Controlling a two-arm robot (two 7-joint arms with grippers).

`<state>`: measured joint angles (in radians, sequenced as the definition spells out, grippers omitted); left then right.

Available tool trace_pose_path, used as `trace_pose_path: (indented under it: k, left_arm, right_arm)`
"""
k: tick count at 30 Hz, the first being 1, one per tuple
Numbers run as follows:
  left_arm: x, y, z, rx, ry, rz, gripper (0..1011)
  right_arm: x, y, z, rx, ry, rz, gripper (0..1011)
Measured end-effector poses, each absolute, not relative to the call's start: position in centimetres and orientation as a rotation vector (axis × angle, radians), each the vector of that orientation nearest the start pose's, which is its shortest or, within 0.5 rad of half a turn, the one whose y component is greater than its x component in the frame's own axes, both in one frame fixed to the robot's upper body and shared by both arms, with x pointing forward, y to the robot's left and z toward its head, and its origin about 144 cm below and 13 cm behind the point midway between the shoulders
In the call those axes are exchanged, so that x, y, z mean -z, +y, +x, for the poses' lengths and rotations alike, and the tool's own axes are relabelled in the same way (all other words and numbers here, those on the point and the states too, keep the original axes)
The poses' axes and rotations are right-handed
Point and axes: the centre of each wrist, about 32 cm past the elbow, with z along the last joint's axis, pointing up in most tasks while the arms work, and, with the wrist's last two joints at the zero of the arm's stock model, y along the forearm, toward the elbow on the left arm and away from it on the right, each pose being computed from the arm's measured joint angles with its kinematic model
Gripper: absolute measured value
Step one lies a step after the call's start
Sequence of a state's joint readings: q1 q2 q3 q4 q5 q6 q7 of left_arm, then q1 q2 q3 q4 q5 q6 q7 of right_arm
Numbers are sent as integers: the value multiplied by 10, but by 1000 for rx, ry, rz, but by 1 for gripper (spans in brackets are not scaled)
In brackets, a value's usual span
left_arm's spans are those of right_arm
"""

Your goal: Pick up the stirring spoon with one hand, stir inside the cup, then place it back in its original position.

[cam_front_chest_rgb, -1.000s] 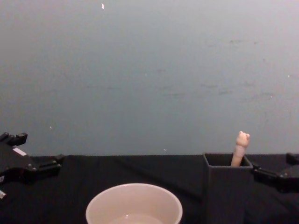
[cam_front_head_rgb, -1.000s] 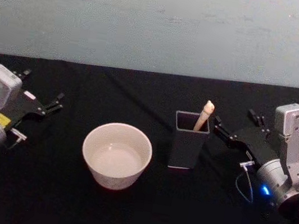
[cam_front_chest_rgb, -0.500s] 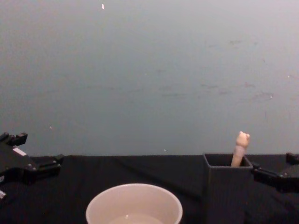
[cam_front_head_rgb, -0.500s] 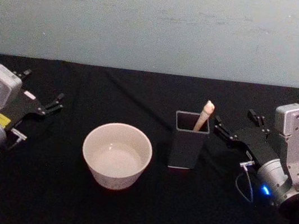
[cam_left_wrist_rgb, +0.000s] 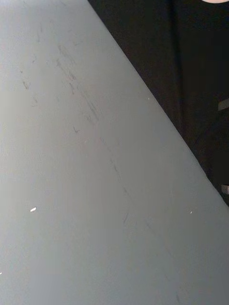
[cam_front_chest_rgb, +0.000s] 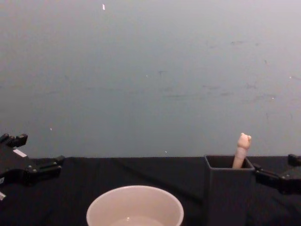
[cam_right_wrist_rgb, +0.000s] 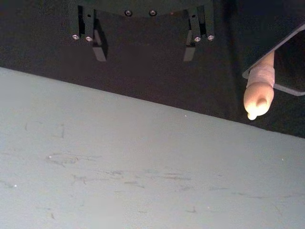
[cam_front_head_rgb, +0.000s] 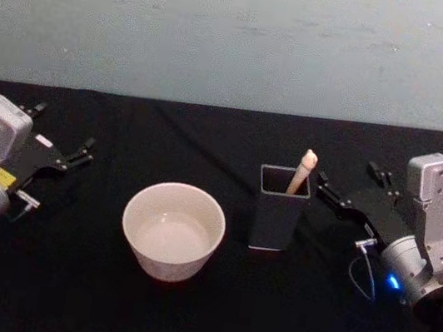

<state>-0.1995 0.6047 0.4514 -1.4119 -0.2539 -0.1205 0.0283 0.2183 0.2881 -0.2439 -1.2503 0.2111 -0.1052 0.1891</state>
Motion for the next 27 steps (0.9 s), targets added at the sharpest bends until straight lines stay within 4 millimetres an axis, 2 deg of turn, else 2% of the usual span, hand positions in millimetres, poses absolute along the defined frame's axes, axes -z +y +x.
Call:
trace_pose_path:
  k: [27]
  left_arm:
    - [-1140, 310, 489, -1248, -285, 305, 1001]
  right_arm:
    - [-1113, -269, 511, 1232, -45, -132, 1003]
